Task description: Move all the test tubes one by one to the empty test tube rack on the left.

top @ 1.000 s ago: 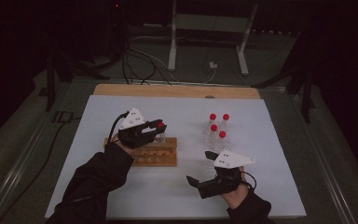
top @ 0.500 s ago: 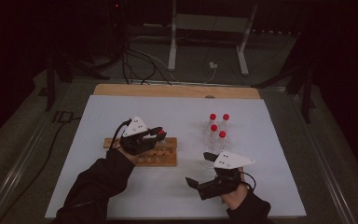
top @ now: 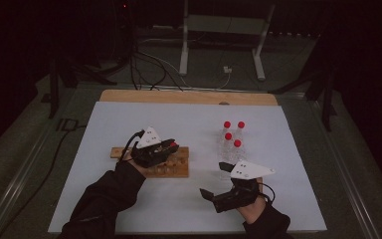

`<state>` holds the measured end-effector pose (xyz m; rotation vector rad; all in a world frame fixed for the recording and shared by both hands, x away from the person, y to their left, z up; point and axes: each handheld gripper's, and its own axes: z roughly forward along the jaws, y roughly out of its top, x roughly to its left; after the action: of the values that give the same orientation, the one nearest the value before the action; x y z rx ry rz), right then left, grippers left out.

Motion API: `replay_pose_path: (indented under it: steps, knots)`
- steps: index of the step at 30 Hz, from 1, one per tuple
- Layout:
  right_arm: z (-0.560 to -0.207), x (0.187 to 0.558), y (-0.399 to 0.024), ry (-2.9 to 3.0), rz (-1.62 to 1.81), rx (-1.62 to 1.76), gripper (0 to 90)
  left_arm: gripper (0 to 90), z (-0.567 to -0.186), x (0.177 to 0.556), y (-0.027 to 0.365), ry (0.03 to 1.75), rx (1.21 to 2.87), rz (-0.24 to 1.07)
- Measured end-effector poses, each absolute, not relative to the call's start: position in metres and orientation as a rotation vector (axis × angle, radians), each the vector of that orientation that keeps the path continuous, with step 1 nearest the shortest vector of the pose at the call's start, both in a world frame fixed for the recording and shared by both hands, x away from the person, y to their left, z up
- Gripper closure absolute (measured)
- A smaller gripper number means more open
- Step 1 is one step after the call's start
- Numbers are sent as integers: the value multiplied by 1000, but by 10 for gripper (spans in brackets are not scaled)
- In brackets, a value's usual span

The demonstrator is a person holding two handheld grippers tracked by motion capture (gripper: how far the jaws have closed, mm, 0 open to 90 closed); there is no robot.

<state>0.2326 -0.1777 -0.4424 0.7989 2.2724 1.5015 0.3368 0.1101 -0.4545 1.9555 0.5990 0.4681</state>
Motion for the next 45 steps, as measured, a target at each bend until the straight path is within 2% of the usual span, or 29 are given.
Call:
replay_pose_path:
  steps: [10, 13, 25, 31, 35, 42, 45]
  knots:
    - [-427, 235, -190, 2242, 1522, 795, 0, 715, -453, 338, 110, 609, 1960, 446]
    - [-421, 237, -199, 2212, 1506, 807, 0, 688, -452, 339, 113, 619, 1944, 425]
    - [-415, 255, -234, 2123, 1432, 925, 0, 184, -433, 320, 128, 571, 1901, 390]
    - [-426, 268, -246, 2104, 1372, 1005, 0, 29, -434, 303, 136, 552, 1901, 343]
    - [-435, 276, -251, 2101, 1344, 1049, 9, 14, -442, 292, 140, 545, 1918, 318]
    - [-446, 288, -257, 2073, 1297, 1100, 151, 14, -453, 273, 145, 517, 1928, 282]
    - [-453, 294, -257, 2071, 1271, 1116, 181, 14, -458, 267, 145, 517, 1945, 278]
